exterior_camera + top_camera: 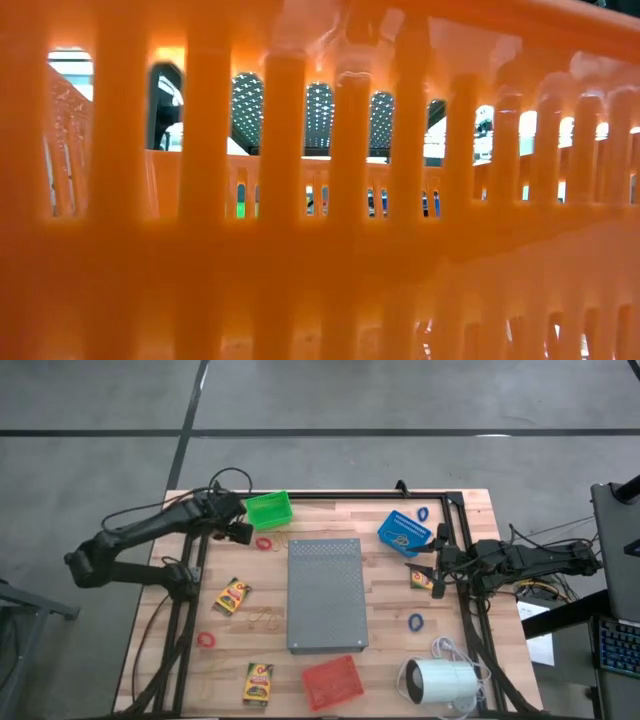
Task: Pick & Place Office Desk Supplies
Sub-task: Put the yellow rubber band into the blue basket
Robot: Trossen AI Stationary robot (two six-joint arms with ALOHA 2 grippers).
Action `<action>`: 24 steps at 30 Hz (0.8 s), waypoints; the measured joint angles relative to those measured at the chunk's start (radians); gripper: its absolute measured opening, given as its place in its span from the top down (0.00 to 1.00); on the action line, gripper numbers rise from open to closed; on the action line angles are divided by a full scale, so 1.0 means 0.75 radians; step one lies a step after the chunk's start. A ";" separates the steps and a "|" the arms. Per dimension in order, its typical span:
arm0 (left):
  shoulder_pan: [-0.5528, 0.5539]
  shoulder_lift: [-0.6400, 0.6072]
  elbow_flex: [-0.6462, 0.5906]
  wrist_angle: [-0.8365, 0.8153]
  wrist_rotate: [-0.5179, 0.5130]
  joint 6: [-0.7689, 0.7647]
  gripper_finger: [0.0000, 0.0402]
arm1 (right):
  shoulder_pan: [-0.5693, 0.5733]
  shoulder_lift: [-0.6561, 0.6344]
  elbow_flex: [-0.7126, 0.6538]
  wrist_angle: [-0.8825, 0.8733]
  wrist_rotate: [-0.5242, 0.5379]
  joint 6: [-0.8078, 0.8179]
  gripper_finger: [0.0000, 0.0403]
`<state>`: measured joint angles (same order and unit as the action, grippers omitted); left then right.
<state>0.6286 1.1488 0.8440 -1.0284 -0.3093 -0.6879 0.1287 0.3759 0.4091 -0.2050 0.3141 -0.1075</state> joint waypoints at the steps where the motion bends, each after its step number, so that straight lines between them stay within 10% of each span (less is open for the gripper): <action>1: 0.021 0.026 0.000 0.007 0.016 0.017 0.48 | 0.000 0.000 0.000 0.000 0.000 0.000 0.56; 24: 0.170 0.517 -0.001 0.202 0.067 0.076 0.49 | 0.000 0.000 0.000 0.000 0.000 0.002 0.56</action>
<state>0.7558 1.5362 0.8433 -0.8770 -0.2592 -0.6313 0.1287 0.3759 0.4091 -0.2051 0.3138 -0.1063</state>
